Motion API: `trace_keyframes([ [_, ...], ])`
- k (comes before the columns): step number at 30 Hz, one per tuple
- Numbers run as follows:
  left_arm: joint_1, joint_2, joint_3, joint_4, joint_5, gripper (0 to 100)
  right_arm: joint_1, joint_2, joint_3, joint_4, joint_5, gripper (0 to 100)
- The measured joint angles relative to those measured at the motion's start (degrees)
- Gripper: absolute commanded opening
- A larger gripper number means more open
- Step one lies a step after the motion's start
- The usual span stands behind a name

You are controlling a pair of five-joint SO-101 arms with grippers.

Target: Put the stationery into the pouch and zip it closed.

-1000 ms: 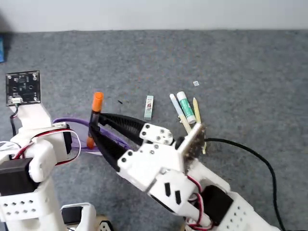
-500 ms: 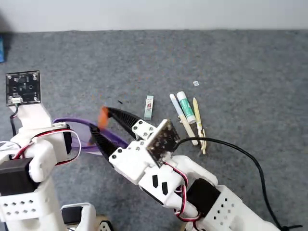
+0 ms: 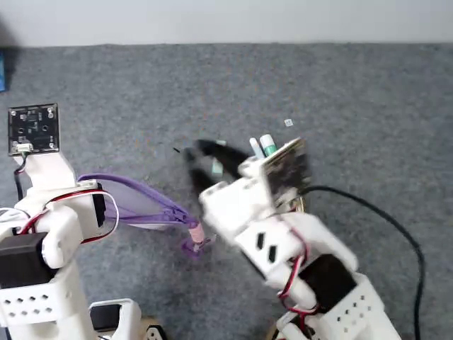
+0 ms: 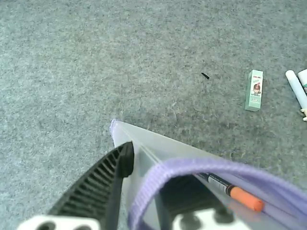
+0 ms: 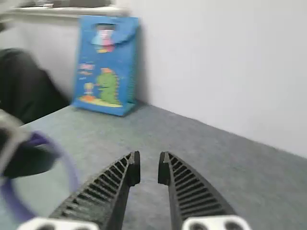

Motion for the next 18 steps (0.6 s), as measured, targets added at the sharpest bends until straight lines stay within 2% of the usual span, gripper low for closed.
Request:
trace_keyframes([
  [9, 0.00, 0.00, 0.18, 0.00, 0.00, 1, 16.79, 3.60, -0.70, 14.68, -1.85, 7.3],
  [13, 0.00, 0.00, 0.18, 0.00, 0.00, 1, 23.82, 12.48, -0.70, 16.62, -1.49, 7.3],
  [18, 0.00, 0.00, 0.18, 0.00, 0.00, 1, 29.01, 28.48, -3.08, 16.70, 2.37, 7.3],
])
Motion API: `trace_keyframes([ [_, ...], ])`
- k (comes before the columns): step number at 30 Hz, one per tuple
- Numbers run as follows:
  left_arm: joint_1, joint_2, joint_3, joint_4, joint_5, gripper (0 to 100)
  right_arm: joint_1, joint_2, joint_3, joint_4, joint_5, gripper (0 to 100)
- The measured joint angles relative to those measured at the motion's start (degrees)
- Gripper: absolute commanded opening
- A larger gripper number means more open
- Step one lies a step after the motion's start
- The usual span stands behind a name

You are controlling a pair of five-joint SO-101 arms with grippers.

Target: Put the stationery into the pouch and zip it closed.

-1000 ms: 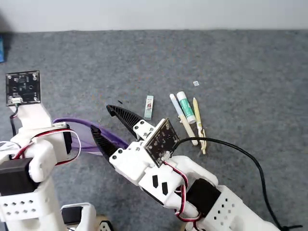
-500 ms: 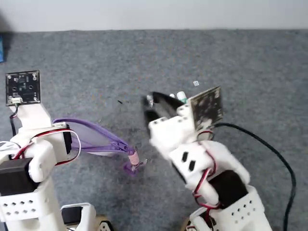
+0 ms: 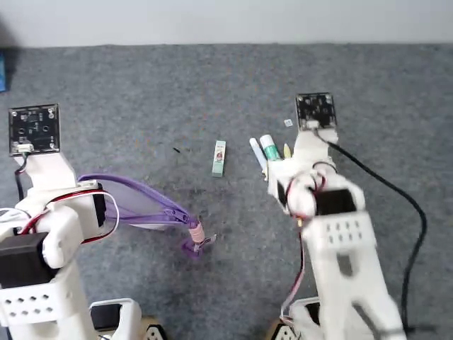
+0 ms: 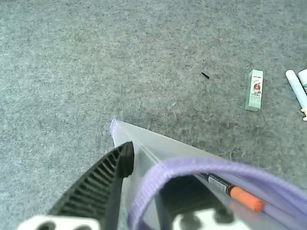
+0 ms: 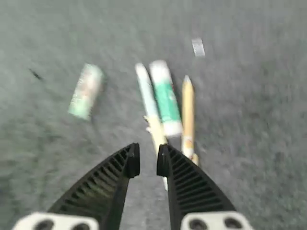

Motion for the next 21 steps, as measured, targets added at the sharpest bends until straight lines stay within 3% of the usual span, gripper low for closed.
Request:
trace_keyframes([
  [7, 0.00, 0.00, 0.00, 0.00, 0.00, 1, 5.98, 23.30, -13.98, 4.57, 2.46, 7.3],
  [14, 0.00, 0.00, 0.00, 0.00, 0.00, 1, 5.98, 45.19, -35.34, 18.55, 3.34, 7.3],
  [21, 0.00, 0.00, 0.00, 0.00, 0.00, 1, 6.51, 61.19, -55.30, 24.97, 3.52, 7.3],
])
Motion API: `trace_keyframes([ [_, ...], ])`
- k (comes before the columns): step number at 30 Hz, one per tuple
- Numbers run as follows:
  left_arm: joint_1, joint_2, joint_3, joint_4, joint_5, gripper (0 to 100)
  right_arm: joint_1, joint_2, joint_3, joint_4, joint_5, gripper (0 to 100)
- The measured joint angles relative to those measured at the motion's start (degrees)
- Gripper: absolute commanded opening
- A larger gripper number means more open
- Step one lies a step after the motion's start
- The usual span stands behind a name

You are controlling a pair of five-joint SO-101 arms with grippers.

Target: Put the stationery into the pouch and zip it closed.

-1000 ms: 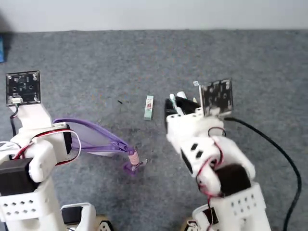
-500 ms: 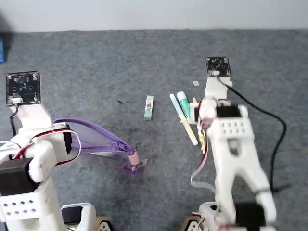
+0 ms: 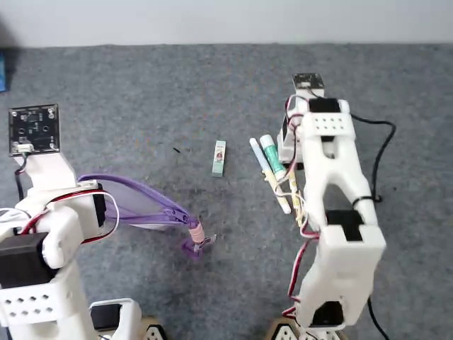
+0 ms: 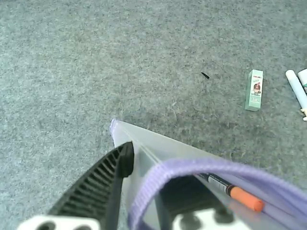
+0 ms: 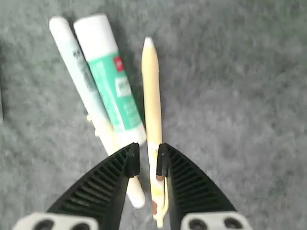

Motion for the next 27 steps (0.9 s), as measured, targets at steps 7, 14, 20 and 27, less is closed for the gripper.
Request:
trace_keyframes([
  [7, 0.00, 0.00, 0.00, 0.00, 0.00, 1, -0.09, 9.93, -10.37, 1.76, 1.67, 7.4],
  [14, 0.00, 0.00, 0.00, 0.00, 0.00, 1, -0.09, 14.77, -13.36, 1.93, 2.46, 7.4],
  [20, 0.00, 0.00, 0.00, 0.00, 0.00, 1, 0.09, 17.41, -13.71, 1.85, 3.78, 7.4],
  [27, 0.00, 0.00, 0.00, 0.00, 0.00, 1, 0.09, 18.99, -14.59, 1.85, 3.87, 0.7],
])
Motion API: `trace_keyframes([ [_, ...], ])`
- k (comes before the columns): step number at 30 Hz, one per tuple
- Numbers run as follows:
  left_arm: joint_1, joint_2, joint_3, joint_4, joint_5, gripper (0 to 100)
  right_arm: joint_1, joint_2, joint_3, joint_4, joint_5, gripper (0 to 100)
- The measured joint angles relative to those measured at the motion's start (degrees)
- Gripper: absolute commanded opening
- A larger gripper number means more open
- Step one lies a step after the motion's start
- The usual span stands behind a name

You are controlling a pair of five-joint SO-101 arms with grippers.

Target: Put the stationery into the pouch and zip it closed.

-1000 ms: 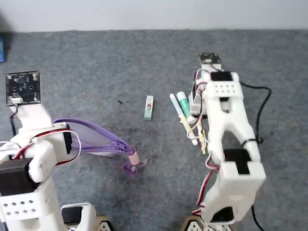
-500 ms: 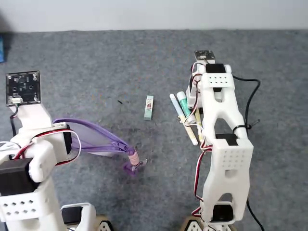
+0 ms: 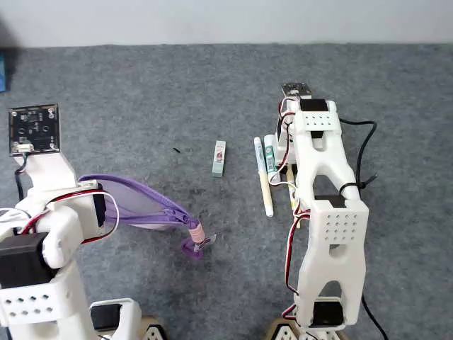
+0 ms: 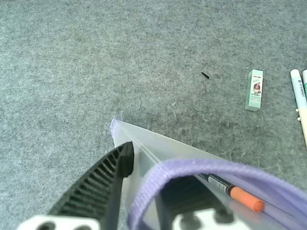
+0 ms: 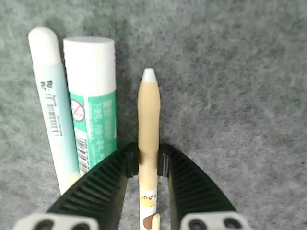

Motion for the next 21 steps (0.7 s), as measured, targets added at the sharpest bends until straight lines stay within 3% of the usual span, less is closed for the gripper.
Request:
trace_keyframes([
  [9, 0.00, 0.00, 0.00, 0.00, 0.00, 1, -0.53, -5.98, -0.26, 9.32, 0.00, 0.8],
  [15, 0.00, 0.00, 0.00, 0.00, 0.00, 1, -1.05, -15.47, -0.26, 17.85, 0.00, 0.8],
  [21, 0.00, 0.00, 0.00, 0.00, 0.00, 1, -2.55, -29.98, 5.10, 18.37, 0.62, 0.8],
])
